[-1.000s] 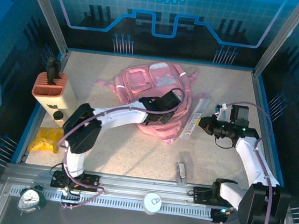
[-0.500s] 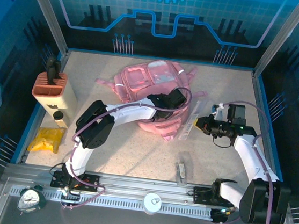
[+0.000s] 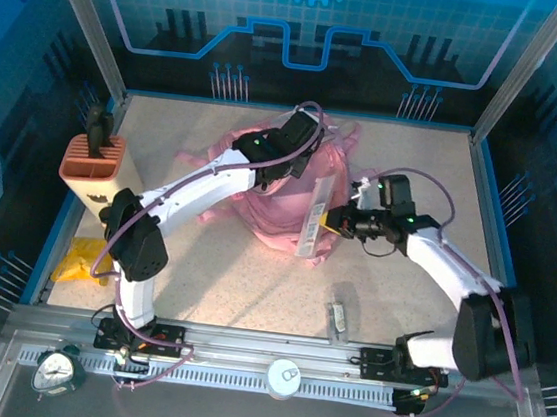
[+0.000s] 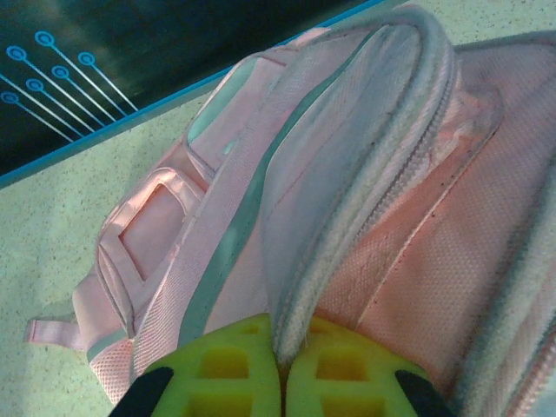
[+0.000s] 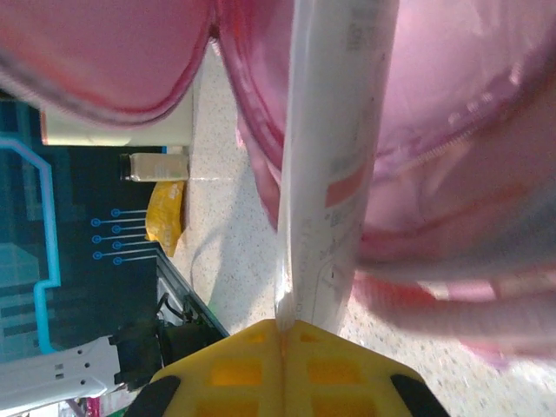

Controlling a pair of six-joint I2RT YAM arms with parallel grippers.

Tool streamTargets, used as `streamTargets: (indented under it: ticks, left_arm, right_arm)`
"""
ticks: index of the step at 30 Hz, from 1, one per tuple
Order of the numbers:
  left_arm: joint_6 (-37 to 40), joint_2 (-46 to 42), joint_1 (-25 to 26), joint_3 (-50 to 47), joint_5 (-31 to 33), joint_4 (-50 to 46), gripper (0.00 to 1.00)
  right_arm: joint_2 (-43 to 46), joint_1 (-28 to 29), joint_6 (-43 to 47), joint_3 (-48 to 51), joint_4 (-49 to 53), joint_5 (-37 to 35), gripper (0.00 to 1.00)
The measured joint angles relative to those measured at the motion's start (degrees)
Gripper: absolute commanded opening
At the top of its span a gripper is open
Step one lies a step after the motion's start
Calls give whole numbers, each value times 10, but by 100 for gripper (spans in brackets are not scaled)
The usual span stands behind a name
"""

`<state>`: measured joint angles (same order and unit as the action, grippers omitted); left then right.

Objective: Pack the student bag
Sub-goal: Place the ruler set bag in the student bag.

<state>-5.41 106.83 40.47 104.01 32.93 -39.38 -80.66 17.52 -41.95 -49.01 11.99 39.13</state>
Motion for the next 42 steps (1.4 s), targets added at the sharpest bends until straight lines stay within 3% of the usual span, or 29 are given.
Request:
streamTargets:
  ticks: [6,8,9,12,17,26,32,42]
  left_arm:
    - [-41,-3,3,2,-11,-29,0]
    - [-53,-5,3,2,-13,-33,0]
    - [-57,-6,2,2,-14,-35,0]
    - [-71,-9,2,2,-17,-37,0]
    - [-93,-18,2,-1,-33,-41,0]
    - [-123,-32,0,-34,-56,-23,0]
    - [-142,-38,-2,-49,-75,-8,0]
    - [-171,-50,-6,-69,-109,3,0]
  right_arm:
    - [-160,24,12,-122,-35,-21,1]
    - [-211,24,24,-171,-29,-30,26]
    - [-241,24,33,-200,-26,-37,32]
    - [-280,24,49,-235,-26,-67,45]
    - [-252,34,87,-229,14,-129,61]
    - [-96,103,144,-136,87,-257,53]
    - [-121,148,143,-85,53,-267,42]
    - [-186,150,148,-88,-96,-294,44]
